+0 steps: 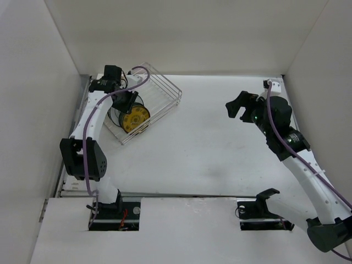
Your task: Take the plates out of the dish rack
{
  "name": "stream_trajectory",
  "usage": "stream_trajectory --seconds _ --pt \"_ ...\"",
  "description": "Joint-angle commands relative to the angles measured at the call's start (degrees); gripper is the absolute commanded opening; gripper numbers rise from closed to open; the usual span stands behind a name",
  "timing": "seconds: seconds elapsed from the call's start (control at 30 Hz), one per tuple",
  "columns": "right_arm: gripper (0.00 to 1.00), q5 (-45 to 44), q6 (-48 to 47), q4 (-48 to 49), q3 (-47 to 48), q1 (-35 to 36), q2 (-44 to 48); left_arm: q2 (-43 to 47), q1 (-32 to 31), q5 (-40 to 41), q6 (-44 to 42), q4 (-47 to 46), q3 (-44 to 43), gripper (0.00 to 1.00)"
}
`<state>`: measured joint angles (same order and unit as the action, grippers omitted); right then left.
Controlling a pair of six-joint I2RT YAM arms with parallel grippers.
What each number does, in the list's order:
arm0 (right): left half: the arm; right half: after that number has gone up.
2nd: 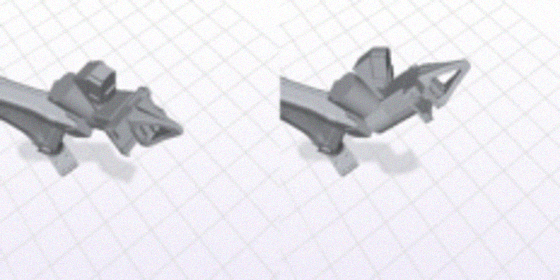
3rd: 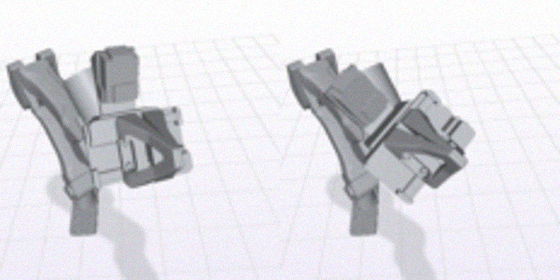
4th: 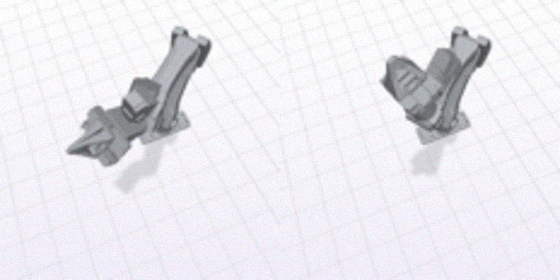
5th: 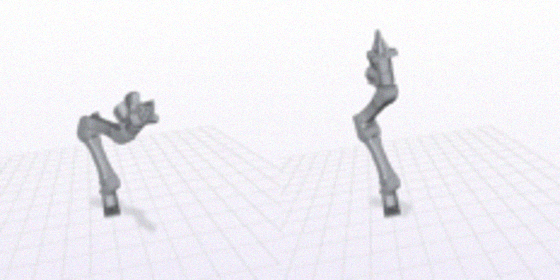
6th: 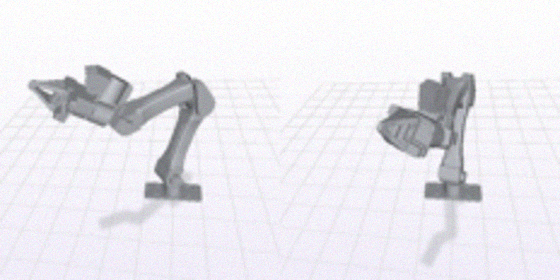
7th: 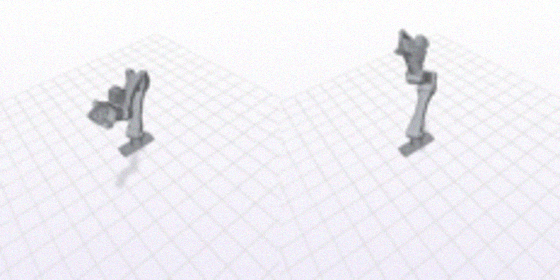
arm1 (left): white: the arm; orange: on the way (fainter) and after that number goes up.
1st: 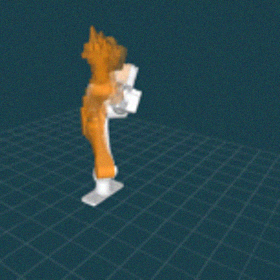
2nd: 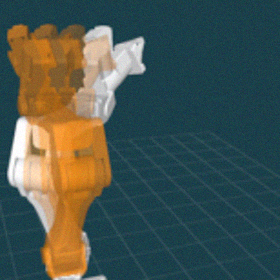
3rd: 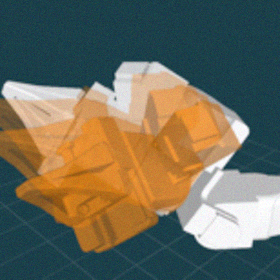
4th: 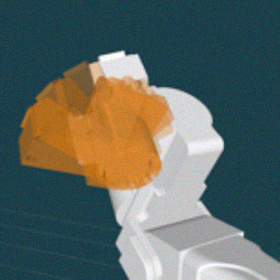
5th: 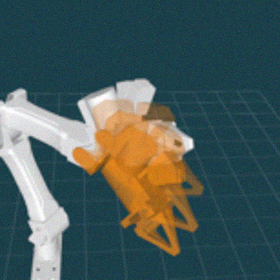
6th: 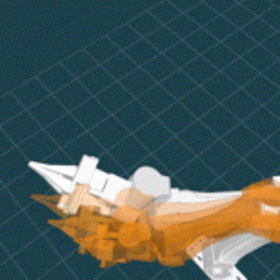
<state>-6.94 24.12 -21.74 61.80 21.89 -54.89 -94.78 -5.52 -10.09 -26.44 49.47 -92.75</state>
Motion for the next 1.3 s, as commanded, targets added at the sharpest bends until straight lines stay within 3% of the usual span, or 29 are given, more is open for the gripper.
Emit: stream_trajectory --seconds 0.0,0.2,0.57,0.63,0.73,0.8,0.83,1.27 --pt "1.0 0.0 -1.0 4.77 -0.28 0.52 -0.13 -2.23 0.16 -0.03 0.42 -4.29 -2.08 0.35" --pt "1.0 0.0 -1.0 3.02 0.34 0.52 -1.44 -6.9 -0.37 2.78 2.09 -6.49 -5.15 0.26" --pt "1.0 -1.67 -0.48 1.43 0.87 0.52 0.93 -10.6 -0.37 3.23 2.79 -2.37 -5.16 0.25" --pt "1.0 -1.67 -0.48 0.82 0.87 0.52 1.46 -10.6 -0.37 2.71 2.79 -1.14 -5.16 0.16" --pt "1.0 -1.67 -0.48 0.82 0.87 0.52 2.86 -9.1 -0.37 2.18 2.79 -1.13 -3.94 0.14" --pt "1.0 -1.67 0.05 0.82 0.87 0.52 2.86 -8.58 -0.37 2.18 3.32 -1.13 -3.93 0.01" --pt "1.0 -1.67 0.05 0.82 0.34 0.52 3.47 -8.05 -0.37 2.18 3.32 -1.13 -3.93 0.0" --pt "1.0 0.08 0.58 -1.03 1.48 0.52 3.4 1.35 -0.9 4.21 7.1 -0.08 -13.95 0.0"
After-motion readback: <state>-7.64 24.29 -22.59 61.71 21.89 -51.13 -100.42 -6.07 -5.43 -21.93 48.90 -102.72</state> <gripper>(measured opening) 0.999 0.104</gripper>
